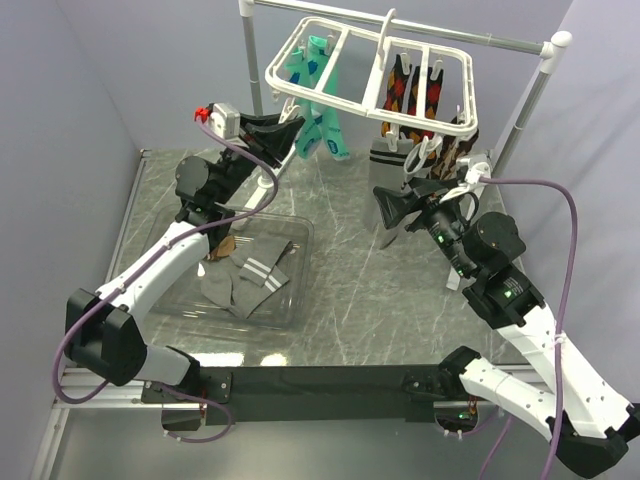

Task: Clip the socks to the hanger
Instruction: Open the clamp at the hanger.

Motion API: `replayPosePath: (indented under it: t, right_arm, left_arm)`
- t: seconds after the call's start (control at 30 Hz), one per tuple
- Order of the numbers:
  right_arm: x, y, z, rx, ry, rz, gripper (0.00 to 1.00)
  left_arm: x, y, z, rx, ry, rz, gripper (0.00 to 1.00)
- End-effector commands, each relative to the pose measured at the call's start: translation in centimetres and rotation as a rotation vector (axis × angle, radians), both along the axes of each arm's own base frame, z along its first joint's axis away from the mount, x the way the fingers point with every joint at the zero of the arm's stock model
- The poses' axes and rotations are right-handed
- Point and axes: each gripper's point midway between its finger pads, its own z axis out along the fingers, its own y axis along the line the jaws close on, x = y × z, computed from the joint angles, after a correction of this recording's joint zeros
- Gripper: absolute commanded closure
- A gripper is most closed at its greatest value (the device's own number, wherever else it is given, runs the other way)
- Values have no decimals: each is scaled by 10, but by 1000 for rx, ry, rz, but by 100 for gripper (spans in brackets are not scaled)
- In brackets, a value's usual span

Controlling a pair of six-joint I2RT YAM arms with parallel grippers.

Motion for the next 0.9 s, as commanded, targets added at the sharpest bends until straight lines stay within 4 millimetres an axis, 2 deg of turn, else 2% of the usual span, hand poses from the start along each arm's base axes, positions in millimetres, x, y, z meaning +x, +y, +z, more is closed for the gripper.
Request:
replayPosePath:
  t: [0.0, 0.07, 0.27, 0.3, 0.4, 0.43, 0.6, 0.73, 0.87]
  right_arm:
    - [-6, -1, 28, 39, -60, 17, 12]
    - [-6, -2, 31, 39, -69, 15, 12]
    - [-12, 7, 46, 39, -107, 71, 12]
    - [-17, 15, 47, 32, -112, 124, 12]
    - [-24, 26, 68, 92, -154, 196, 12]
    - [-28, 33, 75, 116, -155, 242, 12]
    - [-32, 54, 103, 159, -194, 344, 13]
    - [-26, 72, 112, 184, -197, 385, 13]
    - [-32, 84, 126, 237, -199, 436, 13]
  left_arm:
    - [-5, -2, 17, 20, -45, -6, 76]
    - [-5, -3, 19, 15, -52, -5, 85]
    - [-15, -3, 23, -4, -61, -45, 87]
    - [-17, -2, 26, -15, -56, -51, 87]
    - [-22, 4, 30, -51, -42, -34, 87]
    - [-20, 6, 26, -53, -43, -8, 87]
    - [-36, -1, 21, -23, -66, -58, 88]
    - [-41, -3, 20, -78, -25, -91, 88]
    - [-43, -6, 21, -105, 2, -94, 88]
